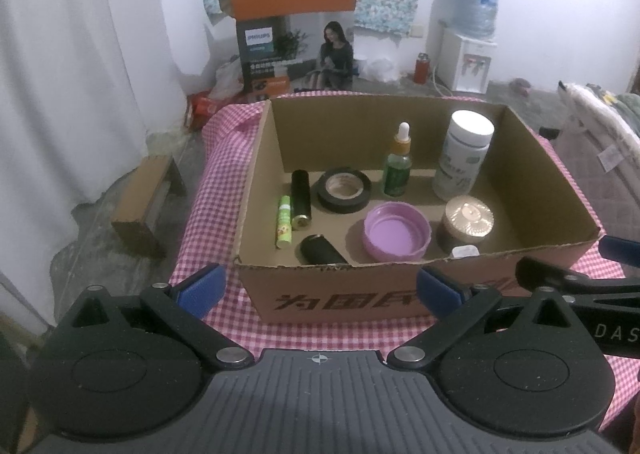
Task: Organize rigid objects
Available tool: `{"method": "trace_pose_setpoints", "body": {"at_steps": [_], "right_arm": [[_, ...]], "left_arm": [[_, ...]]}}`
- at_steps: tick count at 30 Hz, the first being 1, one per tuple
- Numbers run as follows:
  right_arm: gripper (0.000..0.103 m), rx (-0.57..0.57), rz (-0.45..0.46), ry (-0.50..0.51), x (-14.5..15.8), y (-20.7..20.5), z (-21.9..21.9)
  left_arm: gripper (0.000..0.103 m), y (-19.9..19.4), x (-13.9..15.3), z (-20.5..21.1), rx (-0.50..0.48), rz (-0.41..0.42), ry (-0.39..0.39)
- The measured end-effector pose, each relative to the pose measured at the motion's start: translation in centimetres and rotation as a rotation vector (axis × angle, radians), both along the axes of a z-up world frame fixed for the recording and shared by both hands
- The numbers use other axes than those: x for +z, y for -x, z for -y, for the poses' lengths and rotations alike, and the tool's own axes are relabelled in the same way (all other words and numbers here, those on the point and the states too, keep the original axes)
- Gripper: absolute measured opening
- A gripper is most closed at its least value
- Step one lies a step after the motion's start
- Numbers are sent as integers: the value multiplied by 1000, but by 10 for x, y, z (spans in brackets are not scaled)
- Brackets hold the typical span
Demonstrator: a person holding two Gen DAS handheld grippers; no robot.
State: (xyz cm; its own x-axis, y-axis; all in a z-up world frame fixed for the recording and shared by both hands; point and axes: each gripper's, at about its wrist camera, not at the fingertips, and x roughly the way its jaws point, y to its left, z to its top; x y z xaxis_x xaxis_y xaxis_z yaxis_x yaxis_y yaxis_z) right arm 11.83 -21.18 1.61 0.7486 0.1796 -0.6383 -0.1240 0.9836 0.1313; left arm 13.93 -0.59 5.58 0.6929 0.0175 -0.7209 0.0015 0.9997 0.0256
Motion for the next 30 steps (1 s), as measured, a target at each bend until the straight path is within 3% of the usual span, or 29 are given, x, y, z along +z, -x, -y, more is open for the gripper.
{"method": "trace_pose_setpoints", "body": {"at_steps": [30], "right_arm": [[103, 0, -10, 9, 0, -1, 7]], "left_arm": [[102, 1, -3, 4, 0, -11, 5]]}}
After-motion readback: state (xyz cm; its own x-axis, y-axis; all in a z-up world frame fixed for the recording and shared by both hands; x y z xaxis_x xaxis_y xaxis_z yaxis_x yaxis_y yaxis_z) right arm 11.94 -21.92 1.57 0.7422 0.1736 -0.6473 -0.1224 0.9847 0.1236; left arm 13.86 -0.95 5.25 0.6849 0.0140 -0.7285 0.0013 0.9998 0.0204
